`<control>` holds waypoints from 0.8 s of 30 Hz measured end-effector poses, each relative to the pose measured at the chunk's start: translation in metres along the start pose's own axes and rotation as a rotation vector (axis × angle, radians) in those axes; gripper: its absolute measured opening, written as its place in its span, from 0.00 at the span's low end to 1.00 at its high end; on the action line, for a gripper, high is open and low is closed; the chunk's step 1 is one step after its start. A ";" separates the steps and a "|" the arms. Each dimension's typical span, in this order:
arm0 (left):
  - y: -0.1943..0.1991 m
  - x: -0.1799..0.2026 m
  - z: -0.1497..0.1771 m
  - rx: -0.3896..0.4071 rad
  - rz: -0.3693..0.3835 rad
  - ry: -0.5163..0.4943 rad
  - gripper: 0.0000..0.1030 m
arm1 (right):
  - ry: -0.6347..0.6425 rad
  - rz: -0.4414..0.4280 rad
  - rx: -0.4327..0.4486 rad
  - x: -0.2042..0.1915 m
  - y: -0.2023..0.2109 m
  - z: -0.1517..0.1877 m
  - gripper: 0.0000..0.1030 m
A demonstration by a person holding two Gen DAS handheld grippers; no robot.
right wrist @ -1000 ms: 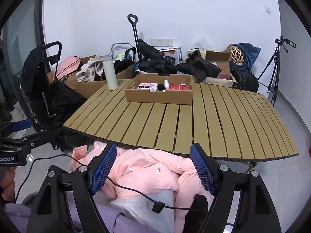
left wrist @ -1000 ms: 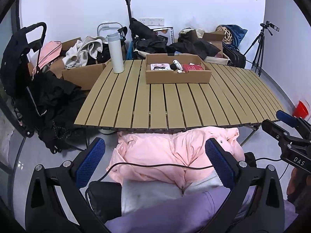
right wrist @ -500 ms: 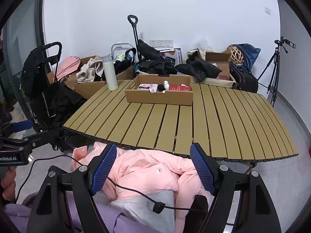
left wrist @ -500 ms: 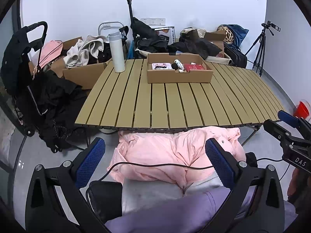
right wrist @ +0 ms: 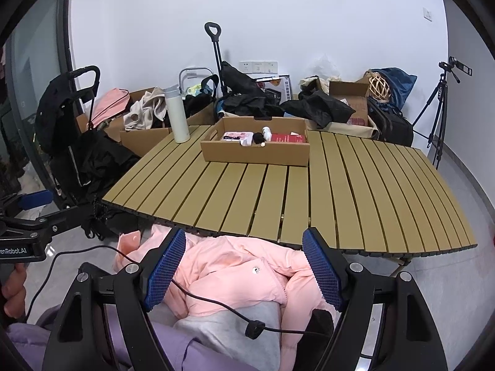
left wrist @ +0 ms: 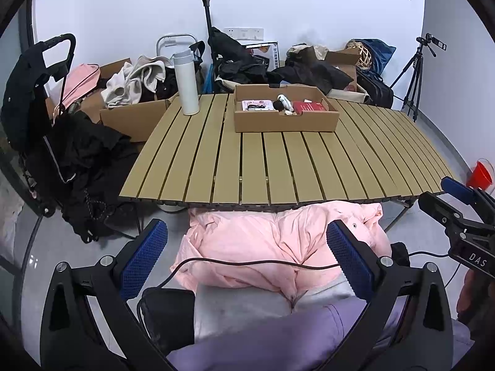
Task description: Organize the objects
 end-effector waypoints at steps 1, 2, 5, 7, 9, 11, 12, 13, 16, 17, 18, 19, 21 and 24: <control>0.000 0.000 0.000 0.000 0.000 0.000 0.99 | 0.001 0.000 0.001 0.000 0.000 0.000 0.79; 0.000 0.000 0.000 -0.001 0.000 0.000 0.99 | 0.002 0.003 0.001 0.000 0.000 0.000 0.79; 0.000 0.000 0.000 0.002 -0.001 0.001 0.99 | -0.005 0.011 -0.005 0.002 -0.001 0.000 0.79; 0.001 -0.001 -0.001 0.004 0.000 0.004 0.99 | -0.012 0.010 -0.007 0.003 -0.001 0.000 0.79; 0.000 -0.002 -0.001 0.004 0.000 0.007 0.99 | -0.018 0.014 -0.008 0.005 -0.002 0.000 0.79; 0.001 -0.002 -0.002 0.005 0.002 0.006 0.99 | -0.020 0.017 -0.008 0.006 -0.002 -0.001 0.79; 0.001 -0.002 -0.002 0.006 0.005 0.007 0.99 | -0.021 0.017 -0.008 0.006 -0.002 -0.001 0.79; 0.002 -0.002 -0.002 0.008 0.011 0.008 1.00 | -0.021 0.019 -0.009 0.006 -0.002 -0.001 0.79; 0.005 0.000 -0.003 0.020 0.018 0.007 1.00 | -0.016 0.023 -0.011 0.004 -0.001 0.000 0.79; 0.007 0.001 -0.003 0.025 0.016 0.005 1.00 | -0.015 0.022 -0.013 0.004 -0.001 0.000 0.79; 0.008 0.002 -0.003 0.028 0.016 0.002 1.00 | -0.014 0.021 -0.019 0.005 -0.002 0.000 0.79; 0.008 0.002 -0.003 0.027 0.016 0.000 1.00 | -0.015 0.023 -0.024 0.005 -0.002 0.000 0.79; 0.008 0.003 -0.003 0.017 0.020 0.004 1.00 | -0.013 0.028 -0.035 0.006 -0.003 0.001 0.79; 0.008 0.003 -0.001 0.019 0.013 0.011 1.00 | -0.018 0.032 -0.045 0.008 -0.003 0.003 0.79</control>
Point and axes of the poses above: each gripper's, at about its wrist camera, not at the fingertips, and y roughly against the way its jaws point, x to its right, z to its underside, the point moved 7 cm from there along -y, roughly the way its jaws point, and after that the axes turned 3 degrees about y, right-handed, at the moved point
